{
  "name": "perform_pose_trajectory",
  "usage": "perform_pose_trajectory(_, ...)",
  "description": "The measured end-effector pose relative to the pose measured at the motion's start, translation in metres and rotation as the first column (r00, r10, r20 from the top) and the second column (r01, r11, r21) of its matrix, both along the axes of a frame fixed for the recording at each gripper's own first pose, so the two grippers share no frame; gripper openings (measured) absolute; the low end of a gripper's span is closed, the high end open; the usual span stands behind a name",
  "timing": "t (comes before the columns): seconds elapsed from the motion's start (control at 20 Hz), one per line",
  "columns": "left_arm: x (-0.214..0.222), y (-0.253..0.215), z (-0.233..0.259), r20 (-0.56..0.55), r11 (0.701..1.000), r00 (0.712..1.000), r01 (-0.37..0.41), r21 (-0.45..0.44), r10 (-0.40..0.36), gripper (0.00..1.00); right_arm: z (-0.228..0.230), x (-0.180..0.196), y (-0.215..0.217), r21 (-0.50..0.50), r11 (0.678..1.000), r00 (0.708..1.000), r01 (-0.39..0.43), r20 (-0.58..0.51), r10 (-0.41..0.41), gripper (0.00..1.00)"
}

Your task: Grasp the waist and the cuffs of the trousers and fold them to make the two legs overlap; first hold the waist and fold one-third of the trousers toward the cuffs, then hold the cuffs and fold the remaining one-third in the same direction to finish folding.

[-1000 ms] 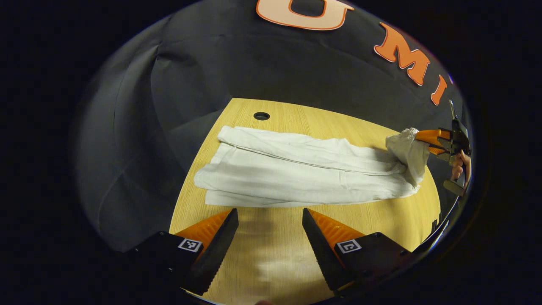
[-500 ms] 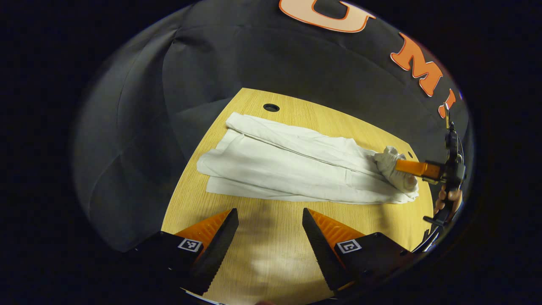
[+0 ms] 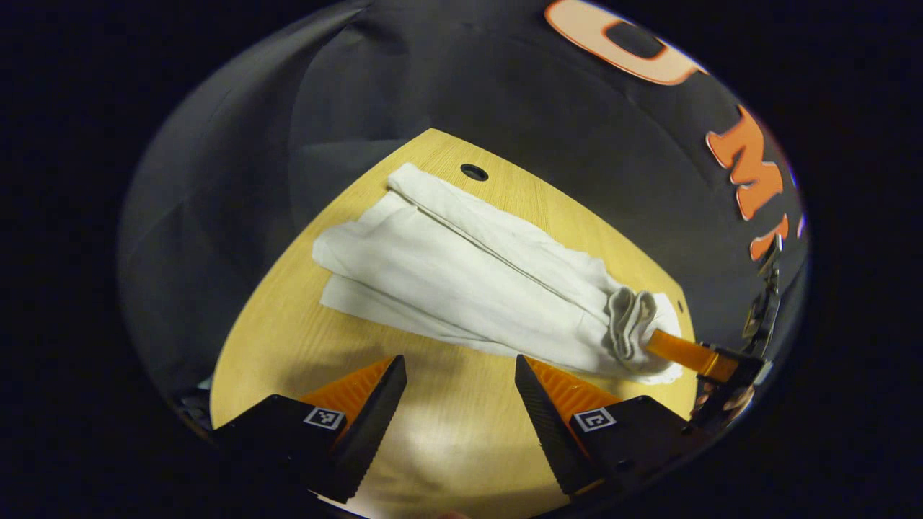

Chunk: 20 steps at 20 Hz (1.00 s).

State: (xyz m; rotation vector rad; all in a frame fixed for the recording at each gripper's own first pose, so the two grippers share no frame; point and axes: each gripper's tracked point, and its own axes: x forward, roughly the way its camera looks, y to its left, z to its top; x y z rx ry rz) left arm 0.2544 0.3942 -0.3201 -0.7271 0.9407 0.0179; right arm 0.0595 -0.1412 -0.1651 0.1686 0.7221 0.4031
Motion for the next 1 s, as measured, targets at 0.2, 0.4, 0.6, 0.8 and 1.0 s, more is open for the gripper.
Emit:
perform_pose_trajectory(0.2, -0.001, 0.008, -0.002, -0.010, 0.980, 0.992, -0.124, -0.156, 0.123, 1.00, 0.014, -0.009, -0.036, 0.010, 0.999, 0.998, 0.053, 0.020, -0.053, 0.95)
perform_pose_trajectory(0.4, 0.008, 0.042, -0.014, -0.024, 0.941, 0.963, -0.269, -0.206, 0.270, 0.99, 0.021, -0.015, -0.062, 0.004, 0.995, 0.994, 0.098, 0.040, -0.098, 0.97)
perform_pose_trajectory(0.6, 0.021, 0.067, -0.017, -0.019, 0.909, 0.935, -0.348, -0.228, 0.353, 0.99, 0.026, -0.018, -0.078, -0.009, 0.991, 0.990, 0.132, 0.060, -0.131, 0.97)
perform_pose_trajectory(0.8, 0.025, 0.082, -0.015, -0.045, 0.858, 0.904, -0.418, -0.297, 0.425, 0.98, 0.036, -0.018, -0.090, 0.017, 0.986, 0.984, 0.164, 0.060, -0.165, 0.97)
perform_pose_trajectory(1.0, 0.053, 0.083, -0.016, -0.015, 0.853, 0.906, -0.404, -0.329, 0.423, 0.97, 0.036, -0.024, -0.096, 0.017, 0.985, 0.983, 0.174, 0.055, -0.174, 0.97)
